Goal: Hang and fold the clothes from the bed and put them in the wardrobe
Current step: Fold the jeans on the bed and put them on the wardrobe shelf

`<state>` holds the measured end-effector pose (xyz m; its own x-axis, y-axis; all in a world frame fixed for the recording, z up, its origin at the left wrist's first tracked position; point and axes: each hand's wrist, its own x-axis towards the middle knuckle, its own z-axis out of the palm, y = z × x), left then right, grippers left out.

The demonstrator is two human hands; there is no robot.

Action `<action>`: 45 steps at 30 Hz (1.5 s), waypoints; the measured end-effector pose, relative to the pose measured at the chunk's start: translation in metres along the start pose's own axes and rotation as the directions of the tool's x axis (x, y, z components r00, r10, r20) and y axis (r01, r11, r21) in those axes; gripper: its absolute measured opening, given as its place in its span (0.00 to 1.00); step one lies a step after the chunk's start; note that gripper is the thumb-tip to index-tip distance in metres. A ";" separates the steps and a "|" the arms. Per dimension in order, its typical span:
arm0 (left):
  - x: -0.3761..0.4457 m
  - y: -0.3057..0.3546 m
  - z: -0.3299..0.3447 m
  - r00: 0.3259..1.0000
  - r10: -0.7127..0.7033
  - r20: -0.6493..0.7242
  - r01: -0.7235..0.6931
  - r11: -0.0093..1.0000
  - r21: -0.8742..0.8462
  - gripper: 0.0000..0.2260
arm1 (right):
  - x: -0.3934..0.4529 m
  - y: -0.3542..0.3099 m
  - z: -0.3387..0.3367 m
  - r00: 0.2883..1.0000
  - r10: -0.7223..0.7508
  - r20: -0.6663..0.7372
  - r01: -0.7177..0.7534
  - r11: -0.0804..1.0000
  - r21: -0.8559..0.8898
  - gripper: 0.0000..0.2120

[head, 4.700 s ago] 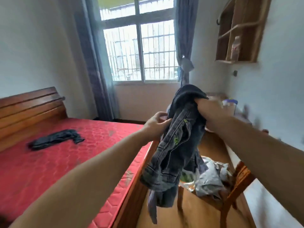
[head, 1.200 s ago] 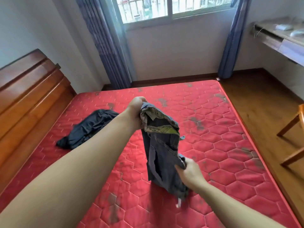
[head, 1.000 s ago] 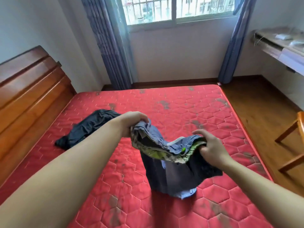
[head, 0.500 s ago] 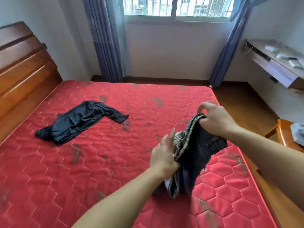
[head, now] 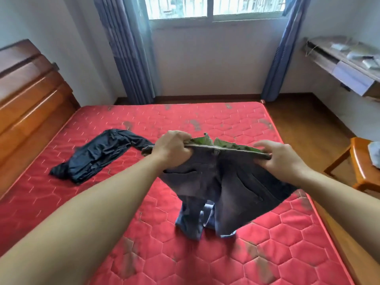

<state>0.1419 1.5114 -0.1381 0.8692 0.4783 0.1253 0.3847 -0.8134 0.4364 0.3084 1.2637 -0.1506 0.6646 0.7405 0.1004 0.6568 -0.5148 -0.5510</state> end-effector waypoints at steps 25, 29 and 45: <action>0.050 0.003 0.016 0.818 -0.176 0.548 -0.065 0.918 0.392 0.12 | 0.066 0.045 0.015 0.797 0.297 0.526 0.006 0.867 -0.498 0.09; 0.140 0.022 -0.072 0.995 0.082 0.062 -0.101 0.887 0.451 0.13 | 0.150 0.003 -0.065 0.997 0.059 -0.056 -0.079 0.863 -0.498 0.13; 0.200 0.047 -0.153 0.884 0.465 -0.051 -0.329 0.696 0.638 0.08 | 0.188 -0.033 -0.154 0.914 -0.358 -0.190 0.105 0.660 -0.744 0.09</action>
<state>0.2864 1.6201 0.0439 0.9314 0.0614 0.3587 0.1796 -0.9348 -0.3065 0.4662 1.3536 0.0142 0.4398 0.7793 0.4464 0.7682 -0.5839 0.2626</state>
